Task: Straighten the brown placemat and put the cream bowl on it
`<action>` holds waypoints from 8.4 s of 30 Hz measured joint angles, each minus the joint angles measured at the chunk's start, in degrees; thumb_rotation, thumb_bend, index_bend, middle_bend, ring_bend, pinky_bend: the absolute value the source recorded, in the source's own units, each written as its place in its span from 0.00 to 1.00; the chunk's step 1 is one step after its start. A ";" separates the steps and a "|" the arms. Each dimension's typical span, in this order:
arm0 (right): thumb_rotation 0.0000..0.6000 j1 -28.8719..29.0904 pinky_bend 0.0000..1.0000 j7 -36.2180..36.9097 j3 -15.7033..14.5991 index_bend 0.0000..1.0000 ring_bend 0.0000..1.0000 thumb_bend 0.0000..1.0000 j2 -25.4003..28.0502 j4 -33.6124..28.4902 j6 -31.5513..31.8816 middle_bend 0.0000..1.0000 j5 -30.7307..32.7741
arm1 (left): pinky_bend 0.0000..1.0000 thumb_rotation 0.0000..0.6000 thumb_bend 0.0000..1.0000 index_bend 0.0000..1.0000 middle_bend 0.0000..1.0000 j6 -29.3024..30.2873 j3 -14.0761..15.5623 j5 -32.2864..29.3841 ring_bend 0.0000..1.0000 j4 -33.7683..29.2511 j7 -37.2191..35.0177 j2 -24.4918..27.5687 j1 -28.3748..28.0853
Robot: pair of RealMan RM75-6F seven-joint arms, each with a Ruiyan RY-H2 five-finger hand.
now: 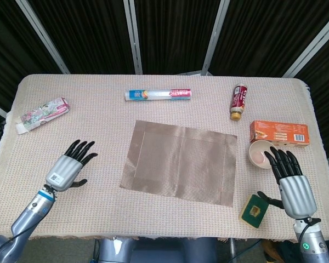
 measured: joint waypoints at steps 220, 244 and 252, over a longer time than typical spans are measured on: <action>1.00 12.70 0.00 0.72 8.75 0.62 0.00 0.54 -17.54 33.46 -32.31 0.00 16.28 | 0.00 1.00 0.00 0.00 0.00 17.87 -5.03 -15.01 0.00 -14.63 -5.28 14.25 8.79; 1.00 19.37 0.00 6.28 7.21 0.63 0.00 0.52 -8.94 6.08 -28.75 0.05 -1.49 | 0.00 1.00 0.00 0.00 0.00 15.44 -5.73 -14.50 0.00 -14.79 -8.29 15.54 9.43; 1.00 26.52 0.00 5.96 10.00 0.63 0.00 0.51 -15.75 6.93 -37.93 0.05 1.34 | 0.00 1.00 0.00 0.00 0.00 13.84 -6.10 -15.84 0.00 -13.25 -7.70 14.89 9.11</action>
